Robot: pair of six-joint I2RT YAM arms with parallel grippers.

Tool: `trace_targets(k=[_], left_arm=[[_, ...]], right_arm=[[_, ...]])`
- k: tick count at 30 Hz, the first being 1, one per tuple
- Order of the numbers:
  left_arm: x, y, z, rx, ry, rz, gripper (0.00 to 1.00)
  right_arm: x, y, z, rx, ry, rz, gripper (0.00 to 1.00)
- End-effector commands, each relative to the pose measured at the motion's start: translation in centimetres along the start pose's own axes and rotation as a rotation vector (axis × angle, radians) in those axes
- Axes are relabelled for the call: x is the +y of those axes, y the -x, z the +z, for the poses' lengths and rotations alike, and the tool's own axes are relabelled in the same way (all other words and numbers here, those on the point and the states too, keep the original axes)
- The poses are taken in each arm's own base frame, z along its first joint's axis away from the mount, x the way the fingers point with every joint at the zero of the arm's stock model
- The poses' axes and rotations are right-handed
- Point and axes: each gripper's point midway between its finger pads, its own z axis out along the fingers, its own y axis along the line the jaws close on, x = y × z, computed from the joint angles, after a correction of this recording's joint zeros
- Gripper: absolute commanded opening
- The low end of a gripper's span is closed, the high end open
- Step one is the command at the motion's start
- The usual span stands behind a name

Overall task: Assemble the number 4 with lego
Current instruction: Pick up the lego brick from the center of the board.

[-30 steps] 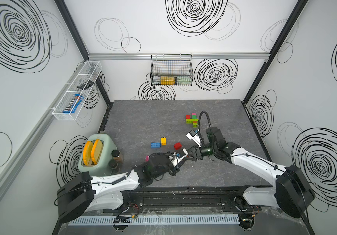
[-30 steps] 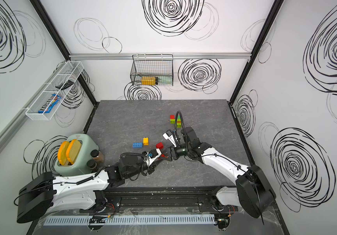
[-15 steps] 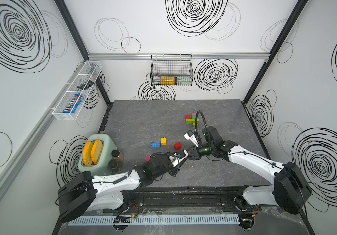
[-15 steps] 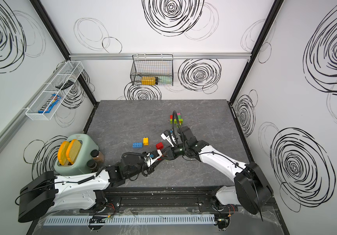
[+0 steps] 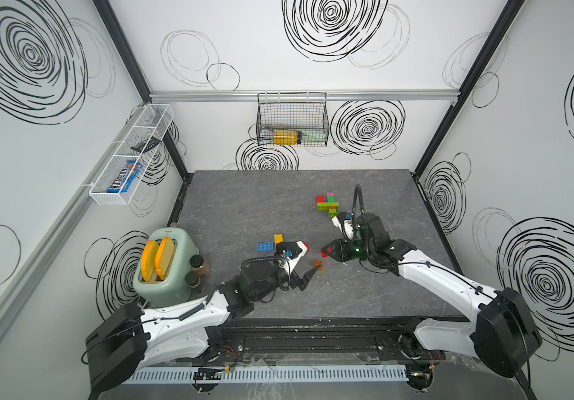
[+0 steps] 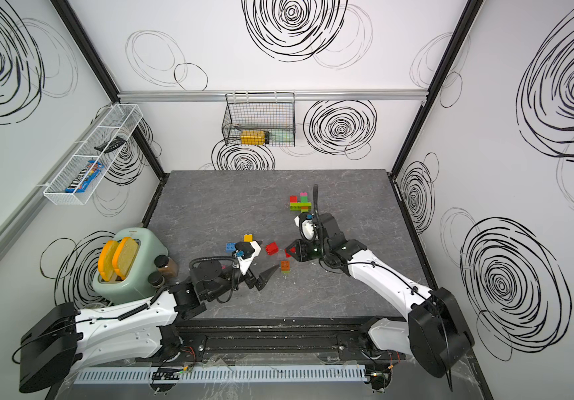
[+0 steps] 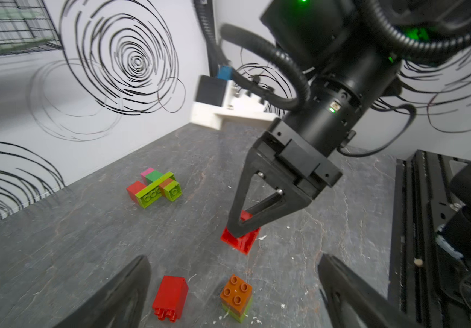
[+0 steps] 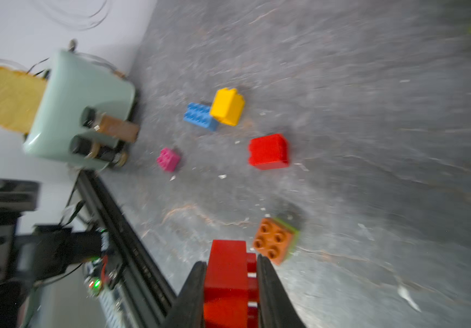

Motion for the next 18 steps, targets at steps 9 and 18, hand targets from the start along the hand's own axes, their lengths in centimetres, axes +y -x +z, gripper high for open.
trace_targets(k=[9, 18], left_arm=[[7.5, 1.1, -1.7, 0.029, 0.355, -0.187, 0.96], [10.0, 0.4, -2.6, 0.067, 0.442, -0.304, 0.96]], right_arm=[[-8.3, -5.6, 0.8, 0.164, -0.495, 0.051, 0.0], [-8.6, -8.8, 3.0, 0.328, -0.795, -0.17, 0.0]])
